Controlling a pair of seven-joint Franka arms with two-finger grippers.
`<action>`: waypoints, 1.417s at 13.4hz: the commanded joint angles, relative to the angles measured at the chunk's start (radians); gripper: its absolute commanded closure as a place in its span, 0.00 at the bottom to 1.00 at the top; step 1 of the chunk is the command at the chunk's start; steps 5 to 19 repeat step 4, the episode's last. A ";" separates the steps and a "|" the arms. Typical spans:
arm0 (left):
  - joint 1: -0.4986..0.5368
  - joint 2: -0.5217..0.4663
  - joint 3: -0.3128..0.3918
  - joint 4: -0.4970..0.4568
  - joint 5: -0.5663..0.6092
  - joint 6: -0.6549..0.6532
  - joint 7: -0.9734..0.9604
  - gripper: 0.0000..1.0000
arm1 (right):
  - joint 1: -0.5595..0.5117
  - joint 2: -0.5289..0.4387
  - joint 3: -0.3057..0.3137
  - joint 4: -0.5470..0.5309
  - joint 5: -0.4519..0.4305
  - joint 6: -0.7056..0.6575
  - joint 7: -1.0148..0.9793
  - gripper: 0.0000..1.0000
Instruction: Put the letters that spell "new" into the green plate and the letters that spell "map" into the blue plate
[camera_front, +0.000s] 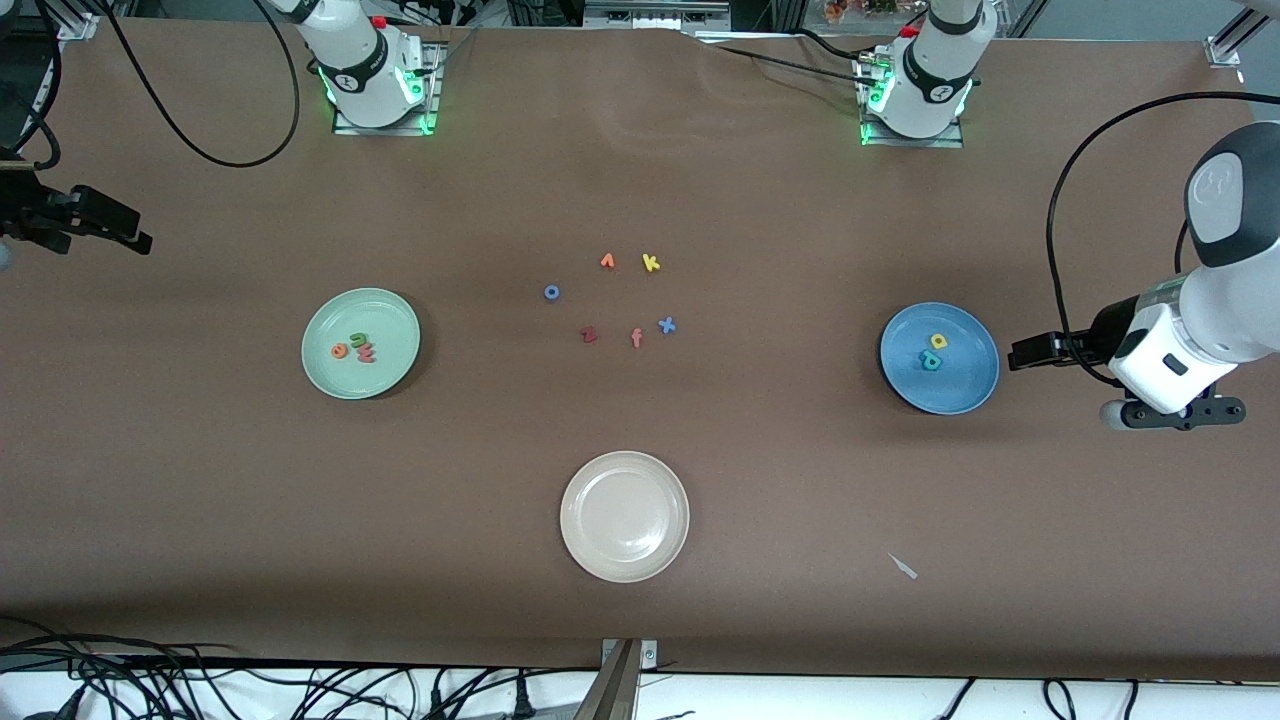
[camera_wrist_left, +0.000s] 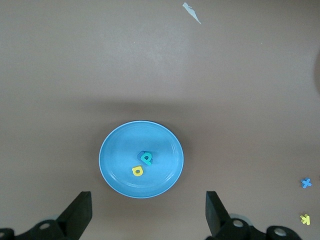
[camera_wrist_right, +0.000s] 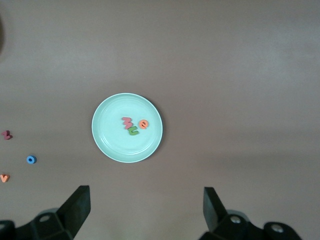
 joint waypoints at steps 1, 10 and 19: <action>0.009 -0.017 0.010 0.021 -0.014 -0.011 0.032 0.00 | -0.006 0.011 0.001 0.028 0.016 -0.018 -0.003 0.00; 0.012 -0.023 0.009 0.024 -0.011 -0.018 0.032 0.00 | -0.004 0.011 0.003 0.028 0.016 -0.020 -0.003 0.00; 0.012 -0.023 0.009 0.024 -0.011 -0.018 0.032 0.00 | -0.004 0.011 0.003 0.028 0.016 -0.020 -0.003 0.00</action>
